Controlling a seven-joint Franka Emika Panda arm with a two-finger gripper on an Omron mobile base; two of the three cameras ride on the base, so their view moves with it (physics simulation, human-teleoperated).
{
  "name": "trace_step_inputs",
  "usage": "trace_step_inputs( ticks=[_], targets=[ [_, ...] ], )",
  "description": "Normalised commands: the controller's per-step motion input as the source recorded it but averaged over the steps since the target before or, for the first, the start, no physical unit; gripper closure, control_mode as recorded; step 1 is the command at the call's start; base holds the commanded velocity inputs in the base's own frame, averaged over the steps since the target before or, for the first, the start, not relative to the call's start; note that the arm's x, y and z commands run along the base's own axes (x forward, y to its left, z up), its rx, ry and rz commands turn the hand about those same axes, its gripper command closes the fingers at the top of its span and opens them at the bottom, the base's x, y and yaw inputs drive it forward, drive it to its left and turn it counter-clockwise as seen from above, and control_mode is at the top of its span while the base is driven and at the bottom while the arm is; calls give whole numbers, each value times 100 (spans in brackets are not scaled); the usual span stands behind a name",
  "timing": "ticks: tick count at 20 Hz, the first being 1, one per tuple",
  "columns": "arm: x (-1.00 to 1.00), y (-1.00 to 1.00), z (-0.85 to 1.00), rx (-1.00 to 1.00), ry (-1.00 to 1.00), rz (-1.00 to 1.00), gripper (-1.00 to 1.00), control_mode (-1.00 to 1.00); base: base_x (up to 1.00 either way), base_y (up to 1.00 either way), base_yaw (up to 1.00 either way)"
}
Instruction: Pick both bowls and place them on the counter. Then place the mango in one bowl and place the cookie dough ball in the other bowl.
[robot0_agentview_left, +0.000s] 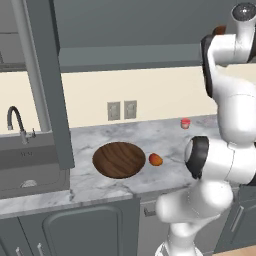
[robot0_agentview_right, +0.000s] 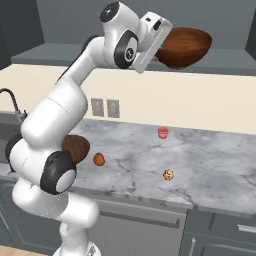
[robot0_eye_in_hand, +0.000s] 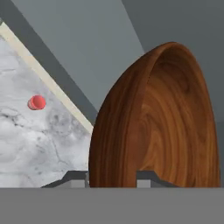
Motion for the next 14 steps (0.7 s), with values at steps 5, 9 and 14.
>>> trace_step_inputs(
  ticks=[5,9,14],
  targets=[
    [-79,63,-57,-6,0,0,100,-100,0,0,0],
    [-74,57,-59,-8,0,0,100,-100,0,0,0],
    [-64,53,-60,-10,0,0,100,-100,0,0,0]
  ],
)
